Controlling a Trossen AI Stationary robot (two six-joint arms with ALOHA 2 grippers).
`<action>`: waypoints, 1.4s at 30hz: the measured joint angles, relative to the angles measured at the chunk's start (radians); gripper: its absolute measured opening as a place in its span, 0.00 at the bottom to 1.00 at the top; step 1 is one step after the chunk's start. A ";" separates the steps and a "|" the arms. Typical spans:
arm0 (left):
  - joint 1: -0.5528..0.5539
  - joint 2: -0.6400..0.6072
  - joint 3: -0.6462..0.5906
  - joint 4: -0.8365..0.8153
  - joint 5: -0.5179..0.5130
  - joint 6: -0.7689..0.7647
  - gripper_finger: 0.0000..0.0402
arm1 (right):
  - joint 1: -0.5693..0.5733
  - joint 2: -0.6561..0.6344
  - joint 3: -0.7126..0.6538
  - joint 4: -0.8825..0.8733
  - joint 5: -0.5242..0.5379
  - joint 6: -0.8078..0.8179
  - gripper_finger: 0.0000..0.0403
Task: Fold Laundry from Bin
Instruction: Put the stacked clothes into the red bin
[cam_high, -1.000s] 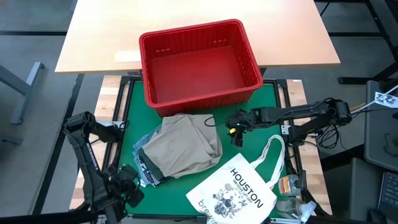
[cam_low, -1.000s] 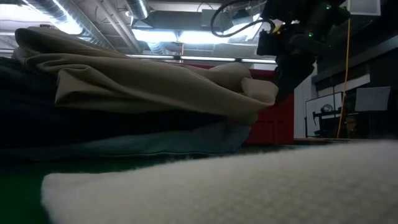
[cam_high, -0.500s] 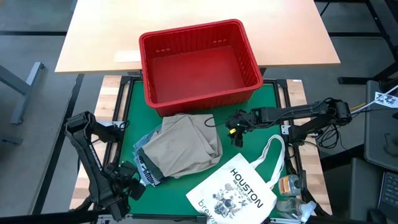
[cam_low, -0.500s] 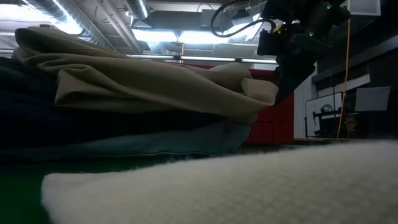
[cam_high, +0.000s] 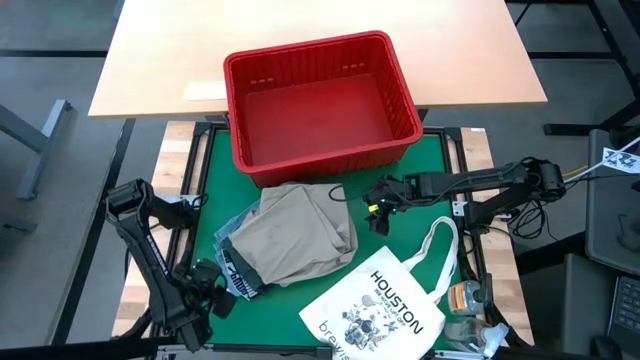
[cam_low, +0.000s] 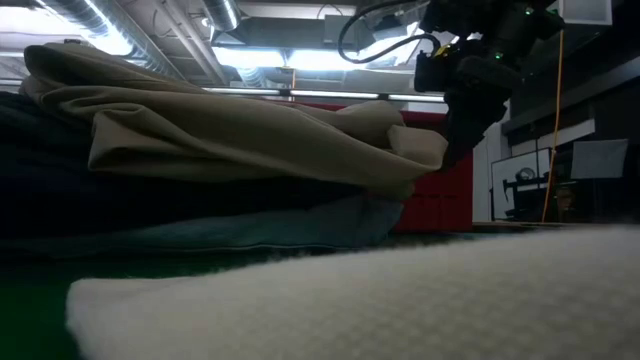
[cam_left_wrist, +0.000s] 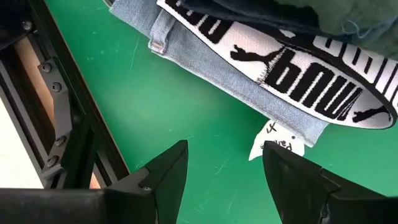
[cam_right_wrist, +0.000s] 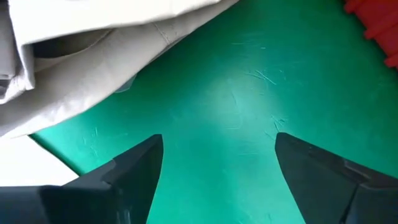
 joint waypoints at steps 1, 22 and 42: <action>-0.002 0.000 0.000 0.001 0.000 0.000 0.50 | 0.000 0.000 0.000 0.000 -0.002 0.000 0.77; -0.080 -0.078 -0.001 0.006 -0.089 -0.106 0.50 | -0.205 -0.036 0.001 -0.068 -0.291 -0.120 0.76; 0.016 -0.078 -0.254 0.436 -0.117 -0.104 0.50 | -0.242 0.157 0.001 -0.038 -0.398 -0.117 0.76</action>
